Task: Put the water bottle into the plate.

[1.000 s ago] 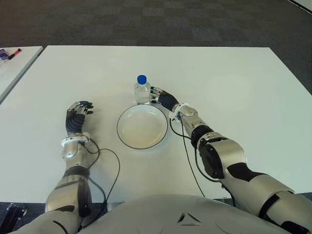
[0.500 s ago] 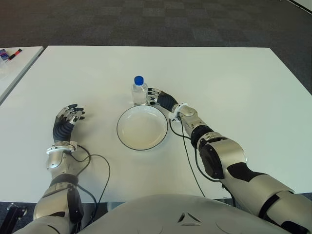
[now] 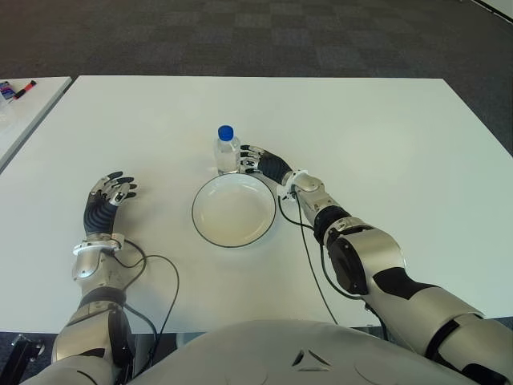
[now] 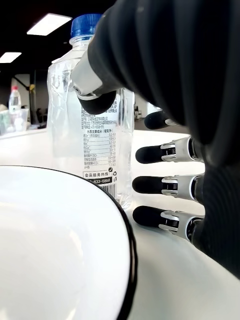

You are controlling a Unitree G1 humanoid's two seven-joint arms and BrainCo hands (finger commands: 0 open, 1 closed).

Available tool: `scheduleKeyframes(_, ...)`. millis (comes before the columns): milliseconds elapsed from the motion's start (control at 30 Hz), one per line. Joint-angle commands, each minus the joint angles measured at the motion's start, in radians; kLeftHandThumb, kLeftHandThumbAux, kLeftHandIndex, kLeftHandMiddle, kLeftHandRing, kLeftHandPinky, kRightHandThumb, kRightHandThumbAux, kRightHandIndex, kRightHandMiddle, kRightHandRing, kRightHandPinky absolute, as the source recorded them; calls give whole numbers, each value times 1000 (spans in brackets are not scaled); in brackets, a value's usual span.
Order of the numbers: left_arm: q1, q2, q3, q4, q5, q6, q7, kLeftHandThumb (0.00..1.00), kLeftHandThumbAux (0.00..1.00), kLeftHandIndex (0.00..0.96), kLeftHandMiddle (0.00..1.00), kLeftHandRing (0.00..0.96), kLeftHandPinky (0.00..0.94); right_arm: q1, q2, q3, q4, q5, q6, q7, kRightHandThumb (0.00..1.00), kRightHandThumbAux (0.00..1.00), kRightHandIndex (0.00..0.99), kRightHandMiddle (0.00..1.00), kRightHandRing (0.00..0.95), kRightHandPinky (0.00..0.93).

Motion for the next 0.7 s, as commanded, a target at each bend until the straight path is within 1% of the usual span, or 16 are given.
scheduleKeyframes(33, 58, -50, -6, 60, 5, 72, 6, 241, 619, 283, 366, 387, 405, -17, 64, 7, 13, -11, 14, 15, 138, 583, 66, 151, 161, 211)
scheduleKeyframes(300, 54, -45, -9, 60, 8, 76, 7, 242, 633, 288, 375, 392, 411, -14, 63, 1, 13, -2, 33, 22, 155, 601, 76, 192, 195, 234)
scheduleKeyframes(467, 51, -46, -5, 62, 4, 92, 18, 243, 642, 287, 372, 392, 407, -13, 63, -1, 13, -1, 37, 19, 162, 596, 78, 196, 199, 231)
scheduleKeyframes(700, 52, -47, -6, 58, 6, 85, 17, 243, 641, 284, 369, 389, 404, -9, 62, -3, 12, 1, 33, 23, 171, 590, 77, 195, 200, 232)
